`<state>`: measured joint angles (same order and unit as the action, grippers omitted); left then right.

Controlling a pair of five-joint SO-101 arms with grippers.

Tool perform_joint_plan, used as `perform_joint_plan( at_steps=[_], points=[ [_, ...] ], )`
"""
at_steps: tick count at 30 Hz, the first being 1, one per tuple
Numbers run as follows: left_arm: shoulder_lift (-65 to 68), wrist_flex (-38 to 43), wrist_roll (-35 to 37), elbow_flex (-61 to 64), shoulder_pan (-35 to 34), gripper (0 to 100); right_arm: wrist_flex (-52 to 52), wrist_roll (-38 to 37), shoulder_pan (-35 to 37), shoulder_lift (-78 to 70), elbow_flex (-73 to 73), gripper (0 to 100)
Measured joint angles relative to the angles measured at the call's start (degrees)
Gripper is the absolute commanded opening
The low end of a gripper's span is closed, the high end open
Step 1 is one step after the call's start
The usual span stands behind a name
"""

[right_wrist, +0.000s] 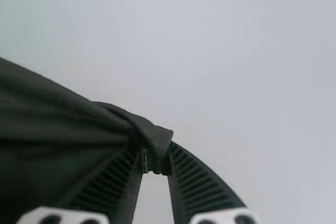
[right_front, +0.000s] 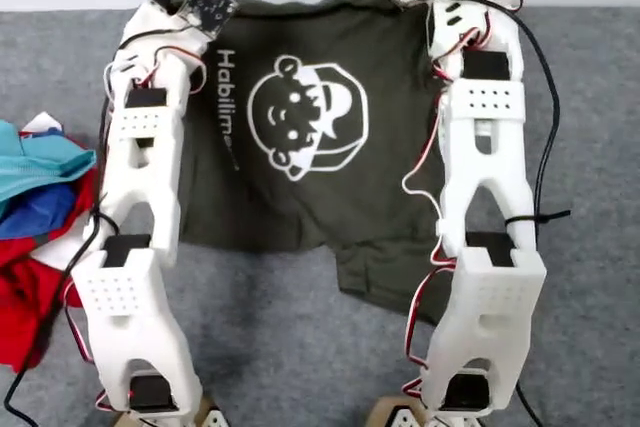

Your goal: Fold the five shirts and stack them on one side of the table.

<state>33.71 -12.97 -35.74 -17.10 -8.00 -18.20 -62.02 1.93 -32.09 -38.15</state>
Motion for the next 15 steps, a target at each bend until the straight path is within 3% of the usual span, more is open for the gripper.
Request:
perform_joint_plan(
  at_steps=[7, 15],
  points=[
    [0.0, -11.08, -1.41, 0.09, -0.44, 0, -17.49, -0.09, 0.88, 0.62, 0.0, 1.0],
    [-3.69, -39.03, -13.19, 0.09, -0.62, 0, -49.05, 2.46, 0.97, 8.44, 0.0, 1.0]
  ],
)
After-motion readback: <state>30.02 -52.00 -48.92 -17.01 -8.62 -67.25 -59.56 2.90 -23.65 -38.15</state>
